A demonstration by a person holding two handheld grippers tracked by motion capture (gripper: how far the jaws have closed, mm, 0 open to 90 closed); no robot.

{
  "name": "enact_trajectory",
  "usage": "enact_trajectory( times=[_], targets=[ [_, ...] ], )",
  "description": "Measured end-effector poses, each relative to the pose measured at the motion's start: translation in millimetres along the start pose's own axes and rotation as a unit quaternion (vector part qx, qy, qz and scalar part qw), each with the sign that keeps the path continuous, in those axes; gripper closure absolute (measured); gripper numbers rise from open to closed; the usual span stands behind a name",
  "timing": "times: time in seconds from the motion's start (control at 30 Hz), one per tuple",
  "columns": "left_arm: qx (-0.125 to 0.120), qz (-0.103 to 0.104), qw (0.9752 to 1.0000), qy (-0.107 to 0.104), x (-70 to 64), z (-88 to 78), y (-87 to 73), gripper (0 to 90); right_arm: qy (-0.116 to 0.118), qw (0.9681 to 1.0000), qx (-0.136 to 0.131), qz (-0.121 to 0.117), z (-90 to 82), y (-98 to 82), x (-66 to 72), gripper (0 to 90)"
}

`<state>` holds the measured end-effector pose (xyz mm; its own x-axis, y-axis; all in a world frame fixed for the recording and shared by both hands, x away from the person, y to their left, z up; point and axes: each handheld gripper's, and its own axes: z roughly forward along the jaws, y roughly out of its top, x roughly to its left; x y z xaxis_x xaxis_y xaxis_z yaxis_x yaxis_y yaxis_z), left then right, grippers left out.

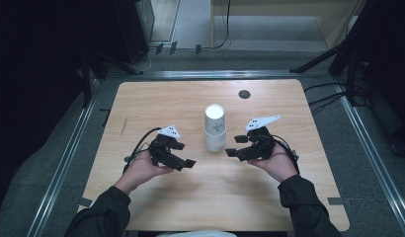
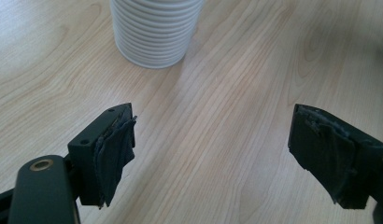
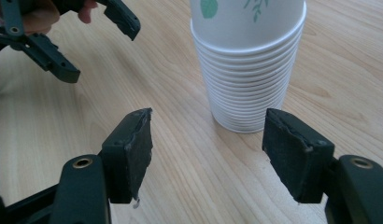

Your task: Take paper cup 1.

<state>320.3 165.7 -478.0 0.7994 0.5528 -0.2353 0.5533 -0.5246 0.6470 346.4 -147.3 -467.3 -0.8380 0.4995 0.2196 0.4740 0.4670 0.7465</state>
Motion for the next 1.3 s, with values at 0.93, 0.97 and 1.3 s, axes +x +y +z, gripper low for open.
enact_trajectory(
  times=[0.93,0.97,1.3],
  targets=[
    [0.006,0.007,0.9999,-0.008,2.6,-4.3,-1.9,15.7,-0.025,0.9974,0.005,-0.067,-18.2,30.2,1.9,35.4],
    [0.007,0.007,0.9999,-0.008,2.9,-5.4,-2.2,15.7,-0.024,0.9973,0.008,-0.069,-17.5,37.1,-0.8,34.8],
    [-0.01,0.004,0.9999,-0.005,6.6,-16.2,-6.1,15.6,-0.02,0.9968,0.006,-0.077,-10.5,58.9,-5.6,29.1]
  ],
)
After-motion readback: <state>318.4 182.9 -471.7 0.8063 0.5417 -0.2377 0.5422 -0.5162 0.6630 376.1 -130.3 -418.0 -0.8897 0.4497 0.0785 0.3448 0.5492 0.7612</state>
